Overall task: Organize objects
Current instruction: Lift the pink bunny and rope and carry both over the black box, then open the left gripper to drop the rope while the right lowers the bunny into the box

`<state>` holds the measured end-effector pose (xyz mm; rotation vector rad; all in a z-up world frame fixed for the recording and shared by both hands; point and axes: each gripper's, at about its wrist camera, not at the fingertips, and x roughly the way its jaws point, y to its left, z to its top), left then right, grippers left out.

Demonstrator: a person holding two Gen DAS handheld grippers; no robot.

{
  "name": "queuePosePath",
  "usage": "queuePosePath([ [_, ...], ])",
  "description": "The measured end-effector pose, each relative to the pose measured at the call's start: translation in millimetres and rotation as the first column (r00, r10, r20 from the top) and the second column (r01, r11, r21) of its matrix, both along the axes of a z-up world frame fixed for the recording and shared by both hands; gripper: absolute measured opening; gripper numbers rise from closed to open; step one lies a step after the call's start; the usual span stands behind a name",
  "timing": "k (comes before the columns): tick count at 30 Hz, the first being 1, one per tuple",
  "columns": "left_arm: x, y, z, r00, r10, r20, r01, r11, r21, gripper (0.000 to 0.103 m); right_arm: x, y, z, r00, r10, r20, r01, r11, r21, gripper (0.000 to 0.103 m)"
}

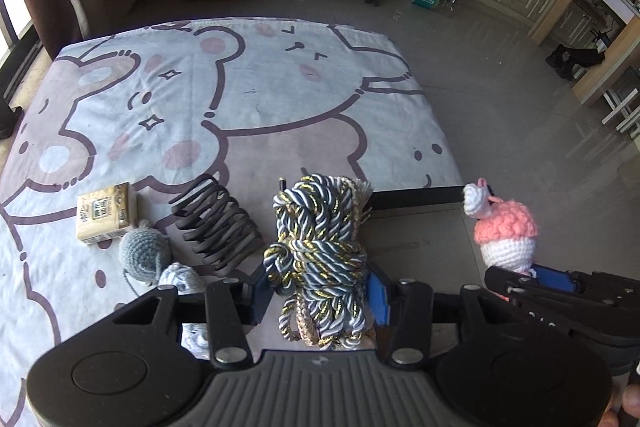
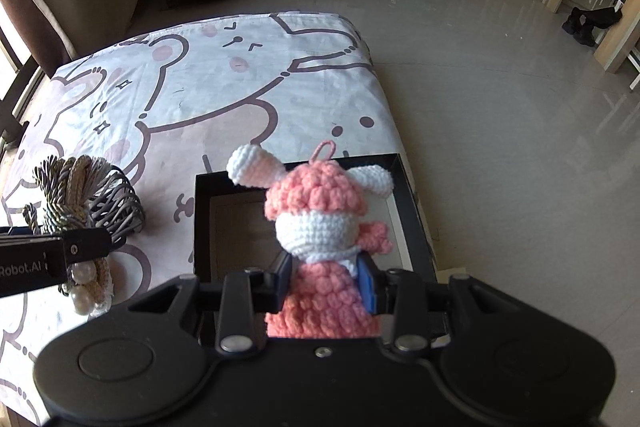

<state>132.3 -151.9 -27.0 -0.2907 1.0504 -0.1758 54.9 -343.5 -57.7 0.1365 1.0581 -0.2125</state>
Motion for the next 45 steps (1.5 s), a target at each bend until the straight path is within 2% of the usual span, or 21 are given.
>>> queuePosePath([
  [11,10.7,-36.2,-23.0,0.999,-0.025,-0.029,0.022,0.992,-0.126,0.049,2.6,-28.9,-28.4,0.999,-0.043,-0.033,0.043,0.999,0.020,0.036],
  [16,12.8,-42.7,-41.2,0.997,-0.015,-0.079,-0.001,0.980,-0.201,0.049,2.8,-32.7,-39.4,0.998,-0.045,-0.054,0.047,0.998,0.034,0.036],
  [19,12.5,-47.6,-49.5,0.995,-0.013,-0.102,-0.009,0.977,-0.215,0.049,3.2,-34.4,-42.5,0.997,-0.056,-0.061,0.058,0.997,0.043,0.036],
  [30,9.5,-55.7,-55.4,0.994,-0.035,-0.104,0.015,0.981,-0.193,0.050,4.5,-39.2,-49.0,0.994,-0.084,-0.067,0.091,0.989,0.113,0.036],
  [32,8.4,-58.1,-52.7,0.995,-0.037,-0.097,0.021,0.987,-0.161,0.052,4.5,-38.8,-49.9,0.994,-0.084,-0.071,0.091,0.990,0.106,0.036],
  [34,7.8,-60.5,-48.8,0.996,-0.034,-0.088,0.024,0.994,-0.106,0.061,4.7,-39.0,-50.4,0.994,-0.086,-0.073,0.094,0.990,0.105,0.036],
  [39,5.8,-61.2,-44.4,0.996,-0.068,-0.060,0.065,0.997,-0.049,0.062,4.4,-38.2,-51.7,0.993,-0.087,-0.080,0.095,0.990,0.100,0.036],
  [45,6.0,-58.7,-47.0,0.994,-0.078,-0.073,0.076,0.997,-0.022,0.063,6.6,-33.9,-52.7,0.993,-0.076,-0.089,0.085,0.991,0.100,0.036],
])
